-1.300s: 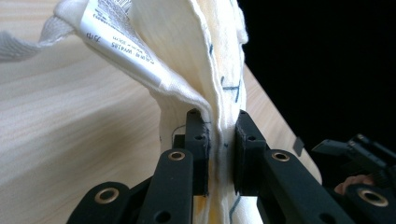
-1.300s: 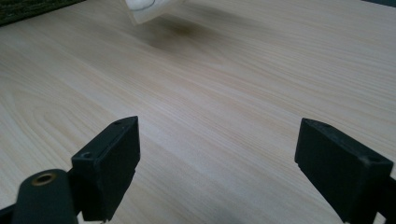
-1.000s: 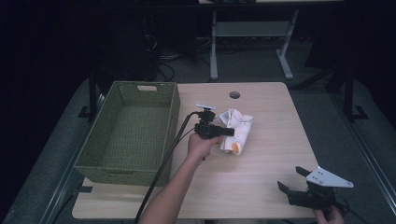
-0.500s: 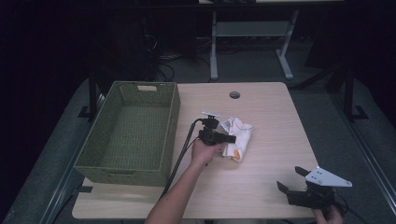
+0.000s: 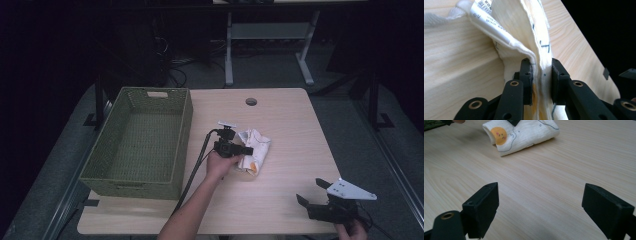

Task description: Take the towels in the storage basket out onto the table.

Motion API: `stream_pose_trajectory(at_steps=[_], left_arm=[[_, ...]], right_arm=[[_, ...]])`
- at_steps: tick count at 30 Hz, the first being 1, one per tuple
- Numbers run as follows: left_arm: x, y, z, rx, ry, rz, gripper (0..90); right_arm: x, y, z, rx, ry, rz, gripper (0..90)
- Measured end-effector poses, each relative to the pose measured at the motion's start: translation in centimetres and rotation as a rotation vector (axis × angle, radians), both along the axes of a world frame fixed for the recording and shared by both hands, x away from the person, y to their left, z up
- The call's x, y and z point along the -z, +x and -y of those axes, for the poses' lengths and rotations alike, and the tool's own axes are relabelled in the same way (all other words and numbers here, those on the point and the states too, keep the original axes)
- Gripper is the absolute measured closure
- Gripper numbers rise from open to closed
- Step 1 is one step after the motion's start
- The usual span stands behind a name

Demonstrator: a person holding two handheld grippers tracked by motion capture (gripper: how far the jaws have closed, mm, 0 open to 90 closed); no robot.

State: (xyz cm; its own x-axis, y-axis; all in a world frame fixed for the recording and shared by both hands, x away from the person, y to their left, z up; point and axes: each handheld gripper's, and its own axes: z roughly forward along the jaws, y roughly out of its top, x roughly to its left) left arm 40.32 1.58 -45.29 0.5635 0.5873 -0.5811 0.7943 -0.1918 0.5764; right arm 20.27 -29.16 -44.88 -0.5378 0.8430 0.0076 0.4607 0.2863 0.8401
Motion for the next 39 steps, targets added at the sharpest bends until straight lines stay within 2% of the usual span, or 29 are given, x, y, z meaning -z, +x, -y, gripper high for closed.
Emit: stream_pose_trajectory(at_steps=[4, 6, 8, 9, 20, 23, 25, 32, 39], left_arm=[[-0.2, -0.1, 0.1, -0.014, 0.016, 0.02, 68.4], [-0.3, -0.1, 0.1, -0.013, 0.013, 0.016, 64.1], [-0.5, -0.3, 0.1, -0.015, 0.006, 0.025, 63.6], [-0.9, -0.4, 0.1, -0.012, 0.012, 0.046, 62.4], [-1.7, -1.2, -1.1, -0.025, 0.028, 0.083, 56.6], [-2.0, -1.5, -1.6, -0.021, 0.043, 0.107, 54.4], [-2.2, -1.8, -1.9, -0.025, 0.027, 0.112, 54.1], [-3.6, -2.9, -3.1, -0.005, 0.029, 0.165, 51.0], [-3.9, -3.9, -4.0, 0.027, 0.018, 0.184, 48.9]], right_arm=[[0.0, 0.0, 0.0, -0.001, 0.0, 0.0, 13.9], [0.0, 0.0, 0.1, -0.002, 0.001, 0.0, 13.8], [0.0, 0.0, 0.1, 0.0, 0.001, 0.0, 13.8], [0.0, 0.0, 0.1, 0.001, -0.001, -0.002, 13.8], [0.1, 0.1, 0.1, -0.002, -0.01, -0.004, 13.9], [0.1, 0.2, 0.0, -0.001, -0.01, -0.008, 13.8], [0.1, 0.2, 0.0, -0.001, -0.012, -0.008, 13.9], [0.1, 0.3, -0.1, -0.003, -0.017, -0.009, 13.8], [0.2, 0.4, -0.1, 0.001, -0.022, -0.013, 13.9]])
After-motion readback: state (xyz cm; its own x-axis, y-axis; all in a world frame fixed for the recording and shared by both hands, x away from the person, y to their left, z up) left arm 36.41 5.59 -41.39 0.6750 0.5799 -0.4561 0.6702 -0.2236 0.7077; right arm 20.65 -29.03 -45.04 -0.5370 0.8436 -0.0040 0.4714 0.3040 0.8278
